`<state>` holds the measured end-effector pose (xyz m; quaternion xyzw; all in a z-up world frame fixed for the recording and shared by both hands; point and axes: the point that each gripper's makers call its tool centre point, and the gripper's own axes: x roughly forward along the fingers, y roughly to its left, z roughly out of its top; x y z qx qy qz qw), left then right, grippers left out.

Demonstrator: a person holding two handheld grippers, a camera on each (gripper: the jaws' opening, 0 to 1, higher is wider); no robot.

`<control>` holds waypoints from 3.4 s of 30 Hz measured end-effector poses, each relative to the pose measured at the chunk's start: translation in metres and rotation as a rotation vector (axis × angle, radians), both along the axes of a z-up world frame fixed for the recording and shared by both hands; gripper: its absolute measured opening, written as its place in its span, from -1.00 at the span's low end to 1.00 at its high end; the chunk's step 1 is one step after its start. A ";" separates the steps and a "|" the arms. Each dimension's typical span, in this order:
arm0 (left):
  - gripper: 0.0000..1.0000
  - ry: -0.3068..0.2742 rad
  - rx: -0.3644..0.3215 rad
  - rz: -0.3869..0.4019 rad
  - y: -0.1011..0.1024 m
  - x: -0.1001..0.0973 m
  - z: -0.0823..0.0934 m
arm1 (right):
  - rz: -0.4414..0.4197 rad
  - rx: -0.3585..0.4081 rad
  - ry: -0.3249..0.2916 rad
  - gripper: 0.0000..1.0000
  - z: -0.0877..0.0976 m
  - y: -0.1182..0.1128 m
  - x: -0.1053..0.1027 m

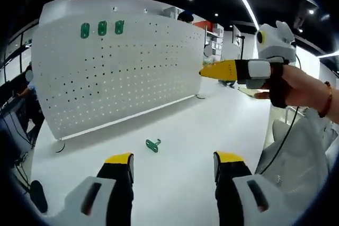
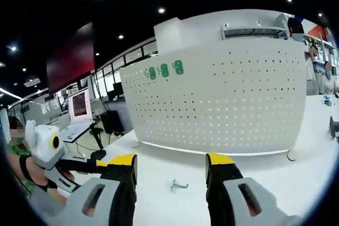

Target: Insert the hook assembly into the mounting plate slot until the hook locks in place.

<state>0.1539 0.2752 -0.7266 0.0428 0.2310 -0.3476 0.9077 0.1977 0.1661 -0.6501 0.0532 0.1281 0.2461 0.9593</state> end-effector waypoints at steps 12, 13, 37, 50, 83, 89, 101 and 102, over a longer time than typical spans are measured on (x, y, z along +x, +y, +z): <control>0.16 0.060 0.002 0.011 -0.006 0.008 -0.018 | -0.017 0.016 0.048 0.04 -0.019 -0.009 -0.005; 0.16 0.063 0.005 0.008 -0.007 0.009 -0.019 | -0.017 0.016 0.049 0.04 -0.020 -0.009 -0.005; 0.15 0.127 0.035 0.017 -0.008 0.026 -0.048 | 0.044 0.005 0.080 0.08 -0.037 0.002 -0.025; -0.02 0.171 0.088 0.043 -0.015 0.032 -0.064 | 0.046 0.033 0.123 0.08 -0.051 -0.003 -0.040; -0.17 0.283 0.072 0.064 -0.026 0.060 -0.094 | 0.001 0.155 0.183 0.07 -0.067 -0.011 -0.062; -0.17 0.282 0.059 0.071 -0.032 0.069 -0.093 | 0.005 0.156 0.175 0.07 -0.066 -0.009 -0.063; -0.26 0.303 0.061 0.095 -0.037 0.084 -0.102 | -0.004 0.157 0.192 0.07 -0.071 -0.015 -0.065; -0.27 0.304 0.063 0.099 -0.037 0.085 -0.103 | -0.005 0.157 0.190 0.07 -0.071 -0.016 -0.065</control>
